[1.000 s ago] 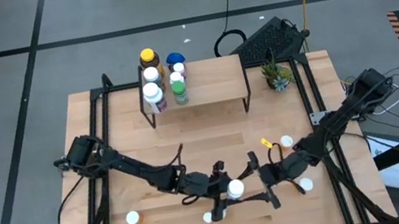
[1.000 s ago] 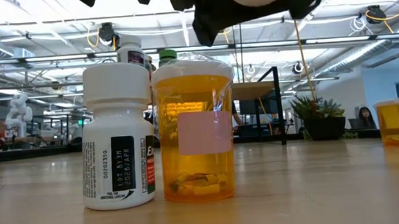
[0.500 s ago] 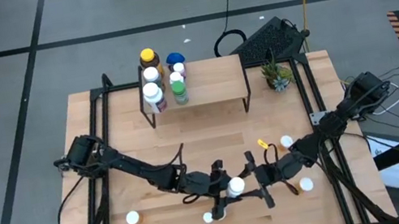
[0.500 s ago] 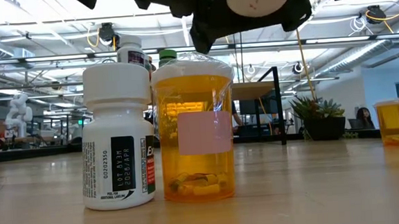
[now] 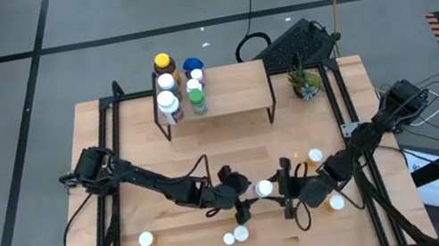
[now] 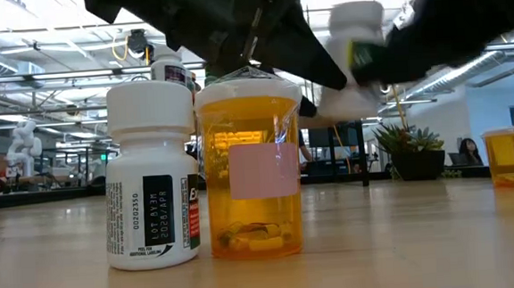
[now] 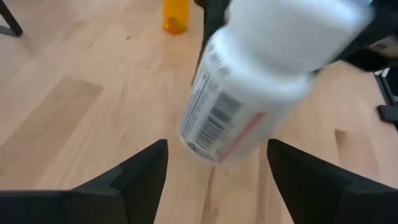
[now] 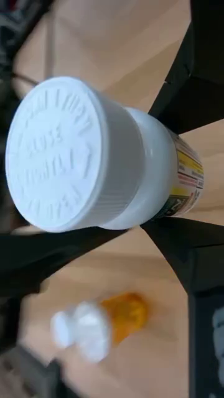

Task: Pick and place medicine bottles onto shelf by color
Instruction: Put the right small white medicine bottle on the shelf

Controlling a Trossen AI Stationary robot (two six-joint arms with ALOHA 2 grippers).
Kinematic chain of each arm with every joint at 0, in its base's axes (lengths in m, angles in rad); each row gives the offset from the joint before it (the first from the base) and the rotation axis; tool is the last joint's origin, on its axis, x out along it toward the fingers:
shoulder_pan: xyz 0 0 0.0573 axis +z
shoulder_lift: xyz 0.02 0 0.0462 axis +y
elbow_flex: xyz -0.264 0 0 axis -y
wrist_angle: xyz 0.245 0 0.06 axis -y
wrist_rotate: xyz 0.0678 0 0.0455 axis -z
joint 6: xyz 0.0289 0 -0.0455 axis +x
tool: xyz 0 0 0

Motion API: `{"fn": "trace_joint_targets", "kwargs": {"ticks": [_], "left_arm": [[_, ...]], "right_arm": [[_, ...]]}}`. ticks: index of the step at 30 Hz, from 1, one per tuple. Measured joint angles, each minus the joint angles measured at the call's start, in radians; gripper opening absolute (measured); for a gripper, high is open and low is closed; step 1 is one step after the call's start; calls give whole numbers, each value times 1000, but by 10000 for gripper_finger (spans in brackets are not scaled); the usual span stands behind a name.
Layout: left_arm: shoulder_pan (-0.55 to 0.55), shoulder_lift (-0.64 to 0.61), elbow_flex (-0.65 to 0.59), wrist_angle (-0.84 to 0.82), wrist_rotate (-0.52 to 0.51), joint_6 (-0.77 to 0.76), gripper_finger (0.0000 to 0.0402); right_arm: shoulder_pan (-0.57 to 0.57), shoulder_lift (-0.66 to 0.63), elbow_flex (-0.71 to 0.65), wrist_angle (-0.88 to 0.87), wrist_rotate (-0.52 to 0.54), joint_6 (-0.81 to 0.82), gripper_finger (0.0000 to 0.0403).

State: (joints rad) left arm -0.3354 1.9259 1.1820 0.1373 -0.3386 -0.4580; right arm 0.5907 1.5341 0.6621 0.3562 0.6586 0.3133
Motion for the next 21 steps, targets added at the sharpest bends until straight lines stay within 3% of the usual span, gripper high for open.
{"fn": "trace_joint_targets", "kwargs": {"ticks": [5,9,12,21], "left_arm": [[1,0,0,26,-4,29,295],[0,0,0,47,-31,72,296],[-2,0,0,54,-51,99,296],[-15,0,0,52,-30,117,296]], "right_arm": [[-23,-2,0,-120,79,129,192],[-39,-2,0,-125,64,180,192],[-40,-2,17,-129,16,182,192],[27,75,204,-219,31,108,192]]}}
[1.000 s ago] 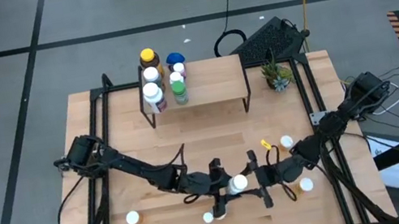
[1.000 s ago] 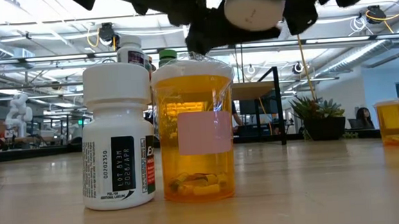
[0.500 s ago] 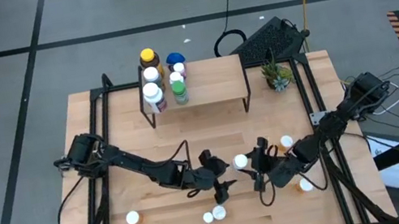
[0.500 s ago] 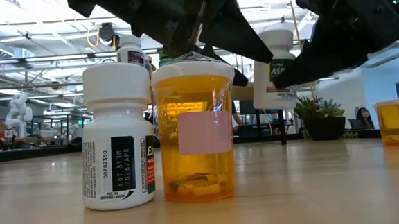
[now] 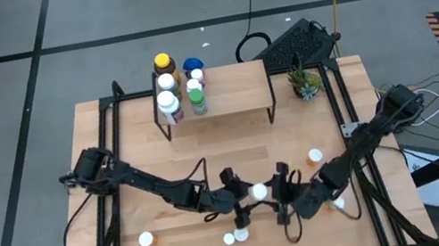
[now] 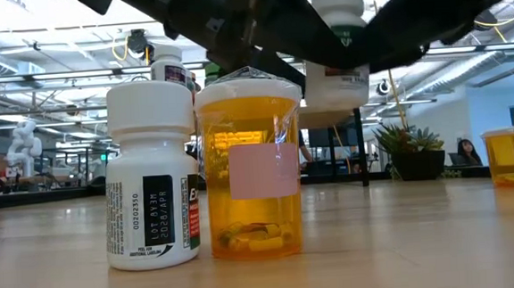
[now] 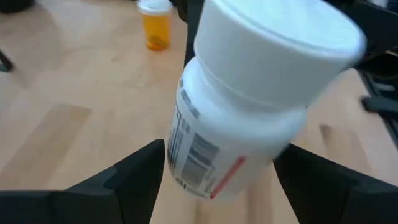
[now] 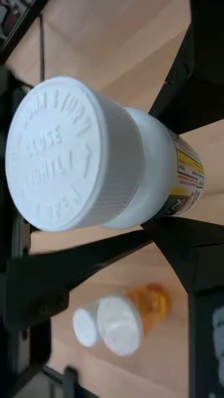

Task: Pick and place medicine bottles onto shelf by color
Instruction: Put the right small white medicine bottle on the shelf

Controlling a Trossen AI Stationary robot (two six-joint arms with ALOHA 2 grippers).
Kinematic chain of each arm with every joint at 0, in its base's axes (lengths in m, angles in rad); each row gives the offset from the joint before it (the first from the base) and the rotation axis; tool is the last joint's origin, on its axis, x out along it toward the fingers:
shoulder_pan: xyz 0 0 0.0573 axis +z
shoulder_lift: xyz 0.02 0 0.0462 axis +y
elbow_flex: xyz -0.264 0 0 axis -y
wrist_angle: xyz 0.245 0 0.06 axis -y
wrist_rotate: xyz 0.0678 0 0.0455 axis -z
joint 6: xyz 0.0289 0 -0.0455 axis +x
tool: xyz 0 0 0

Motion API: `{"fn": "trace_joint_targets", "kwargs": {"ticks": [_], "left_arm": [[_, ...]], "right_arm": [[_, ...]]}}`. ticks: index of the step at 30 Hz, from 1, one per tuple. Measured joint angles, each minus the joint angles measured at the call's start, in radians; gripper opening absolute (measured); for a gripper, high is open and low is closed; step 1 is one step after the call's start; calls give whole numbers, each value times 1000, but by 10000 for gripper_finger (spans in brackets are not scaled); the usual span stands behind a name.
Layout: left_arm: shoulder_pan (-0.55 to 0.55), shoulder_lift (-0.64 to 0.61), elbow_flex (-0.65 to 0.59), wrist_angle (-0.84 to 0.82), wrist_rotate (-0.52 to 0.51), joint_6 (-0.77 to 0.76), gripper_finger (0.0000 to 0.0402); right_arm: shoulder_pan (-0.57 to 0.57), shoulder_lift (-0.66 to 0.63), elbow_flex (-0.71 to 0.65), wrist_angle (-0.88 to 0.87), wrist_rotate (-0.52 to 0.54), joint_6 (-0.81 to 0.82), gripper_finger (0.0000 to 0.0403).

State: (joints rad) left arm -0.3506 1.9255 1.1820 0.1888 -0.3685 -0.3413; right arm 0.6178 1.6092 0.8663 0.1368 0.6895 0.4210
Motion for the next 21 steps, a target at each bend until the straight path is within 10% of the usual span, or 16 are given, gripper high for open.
{"fn": "trace_joint_targets", "kwargs": {"ticks": [8,21], "left_arm": [[-28,0,-2,-16,5,51,297],[-32,2,-2,-7,-13,58,296]], "right_arm": [[14,124,217,-295,51,62,191],[2,102,179,-320,69,93,191]]}}
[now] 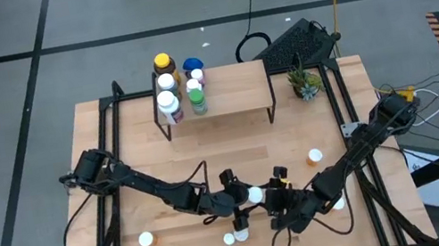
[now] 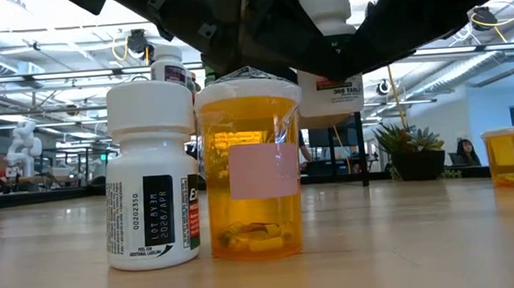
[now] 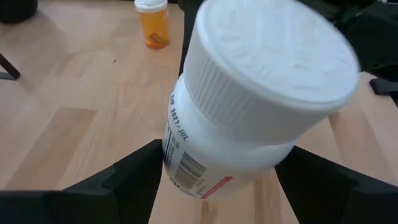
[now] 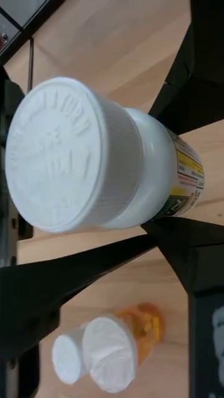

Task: Pick and place medicine bottles onto shelf by color
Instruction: Put the right small white medicine bottle on the shelf

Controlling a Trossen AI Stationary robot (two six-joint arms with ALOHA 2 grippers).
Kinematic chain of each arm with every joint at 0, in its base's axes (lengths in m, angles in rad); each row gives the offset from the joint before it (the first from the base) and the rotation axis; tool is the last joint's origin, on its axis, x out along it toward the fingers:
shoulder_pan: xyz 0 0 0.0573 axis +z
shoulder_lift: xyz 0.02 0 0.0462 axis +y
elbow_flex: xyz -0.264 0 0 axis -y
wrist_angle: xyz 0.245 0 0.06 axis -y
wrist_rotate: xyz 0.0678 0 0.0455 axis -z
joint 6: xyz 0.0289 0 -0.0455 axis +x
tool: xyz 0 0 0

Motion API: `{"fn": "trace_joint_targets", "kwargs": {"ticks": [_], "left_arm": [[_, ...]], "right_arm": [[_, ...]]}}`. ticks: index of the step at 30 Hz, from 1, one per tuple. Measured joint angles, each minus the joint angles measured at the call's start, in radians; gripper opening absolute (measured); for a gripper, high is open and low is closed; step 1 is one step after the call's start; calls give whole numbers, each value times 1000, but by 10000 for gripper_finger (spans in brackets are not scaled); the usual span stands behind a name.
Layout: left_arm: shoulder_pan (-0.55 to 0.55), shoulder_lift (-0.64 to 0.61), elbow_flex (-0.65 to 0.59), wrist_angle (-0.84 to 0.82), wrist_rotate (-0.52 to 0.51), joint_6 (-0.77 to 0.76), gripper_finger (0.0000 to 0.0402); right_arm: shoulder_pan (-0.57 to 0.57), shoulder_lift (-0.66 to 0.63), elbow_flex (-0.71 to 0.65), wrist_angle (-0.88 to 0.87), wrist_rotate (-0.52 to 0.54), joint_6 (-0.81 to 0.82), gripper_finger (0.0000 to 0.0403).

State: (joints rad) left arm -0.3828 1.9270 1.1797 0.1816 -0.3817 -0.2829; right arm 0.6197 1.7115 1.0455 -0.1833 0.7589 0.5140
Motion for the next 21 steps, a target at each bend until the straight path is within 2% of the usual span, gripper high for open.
{"fn": "trace_joint_targets", "kwargs": {"ticks": [6,15,21], "left_arm": [[0,-20,2,13,-24,-2,296],[-26,-88,4,137,-84,128,296],[-48,-85,3,120,-108,173,296]], "right_arm": [[-5,1,-22,-14,17,0,191],[-29,3,-24,-24,24,24,192],[-31,3,-24,-18,24,34,192]]}}
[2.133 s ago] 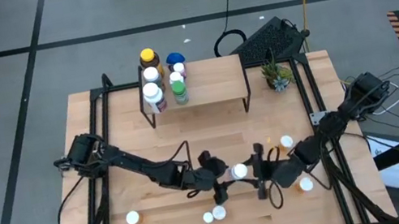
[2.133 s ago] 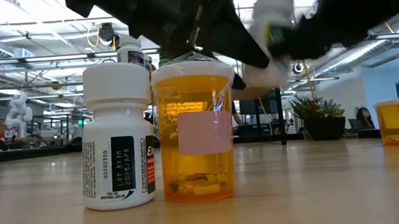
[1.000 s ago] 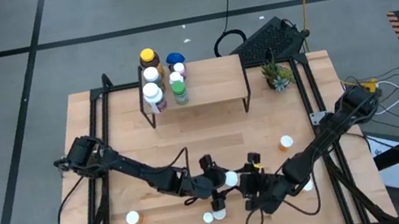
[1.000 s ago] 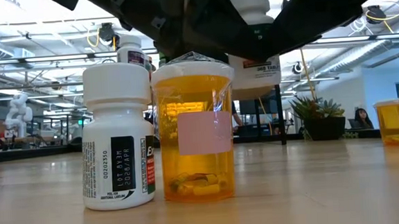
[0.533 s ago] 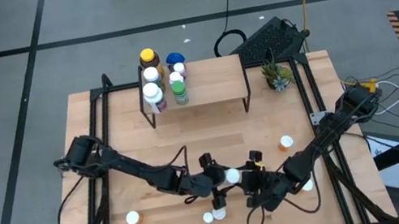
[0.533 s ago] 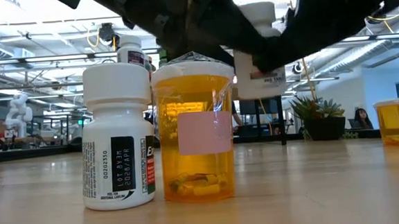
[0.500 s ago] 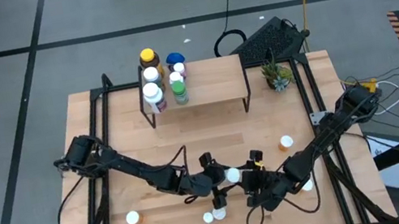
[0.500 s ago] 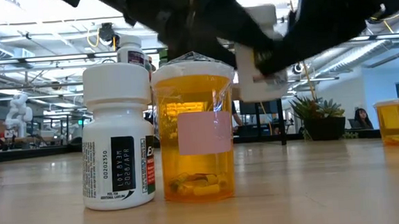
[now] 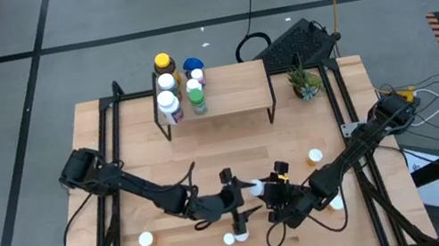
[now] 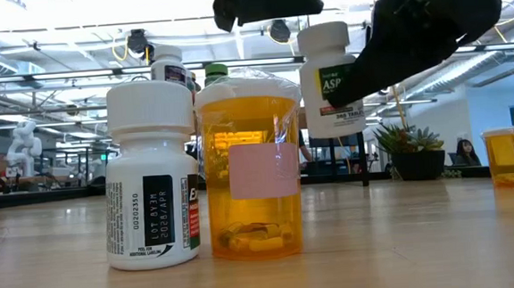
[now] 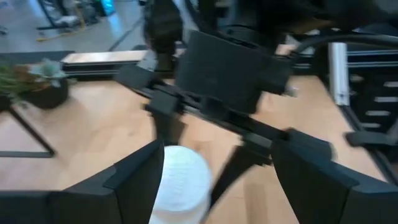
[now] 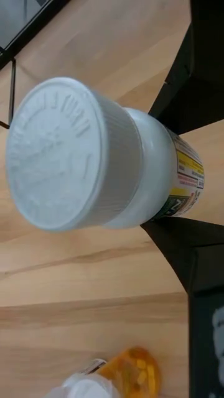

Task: Pick and place medicine bottles onto shelf by color
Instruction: Put the right small white medicine bottle on the shelf

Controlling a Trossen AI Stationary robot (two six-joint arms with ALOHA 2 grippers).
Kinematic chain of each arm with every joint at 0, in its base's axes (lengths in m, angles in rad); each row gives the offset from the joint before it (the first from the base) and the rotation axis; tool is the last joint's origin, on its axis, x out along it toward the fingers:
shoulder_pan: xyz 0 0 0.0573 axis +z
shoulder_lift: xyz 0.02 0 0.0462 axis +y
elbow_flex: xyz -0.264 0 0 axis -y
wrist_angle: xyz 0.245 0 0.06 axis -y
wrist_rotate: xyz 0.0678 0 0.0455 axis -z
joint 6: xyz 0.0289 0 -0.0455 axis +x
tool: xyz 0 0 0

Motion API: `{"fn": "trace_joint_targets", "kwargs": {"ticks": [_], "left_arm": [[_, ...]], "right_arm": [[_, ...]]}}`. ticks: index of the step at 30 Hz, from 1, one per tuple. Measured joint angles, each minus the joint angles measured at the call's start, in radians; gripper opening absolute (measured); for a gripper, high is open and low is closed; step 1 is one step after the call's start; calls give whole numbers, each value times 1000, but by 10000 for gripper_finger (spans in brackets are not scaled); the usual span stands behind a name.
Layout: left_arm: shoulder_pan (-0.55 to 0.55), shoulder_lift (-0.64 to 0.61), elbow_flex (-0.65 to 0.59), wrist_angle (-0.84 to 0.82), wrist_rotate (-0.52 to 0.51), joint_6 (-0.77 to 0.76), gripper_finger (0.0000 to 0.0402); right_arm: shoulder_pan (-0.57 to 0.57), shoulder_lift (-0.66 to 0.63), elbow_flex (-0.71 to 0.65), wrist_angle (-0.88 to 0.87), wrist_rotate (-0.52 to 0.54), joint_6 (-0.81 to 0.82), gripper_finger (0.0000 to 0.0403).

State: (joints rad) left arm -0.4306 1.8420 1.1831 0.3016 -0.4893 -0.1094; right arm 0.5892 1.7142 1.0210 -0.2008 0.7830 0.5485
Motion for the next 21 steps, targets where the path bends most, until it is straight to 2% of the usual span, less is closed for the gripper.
{"fn": "trace_joint_targets", "kwargs": {"ticks": [6,13,21], "left_arm": [[2,0,0,13,-35,7,296],[3,1,-1,-99,-96,-5,296],[6,24,-1,-83,-96,15,296]], "right_arm": [[-1,0,0,0,0,8,192],[-1,0,0,0,1,8,192],[-1,0,1,20,1,8,192]]}}
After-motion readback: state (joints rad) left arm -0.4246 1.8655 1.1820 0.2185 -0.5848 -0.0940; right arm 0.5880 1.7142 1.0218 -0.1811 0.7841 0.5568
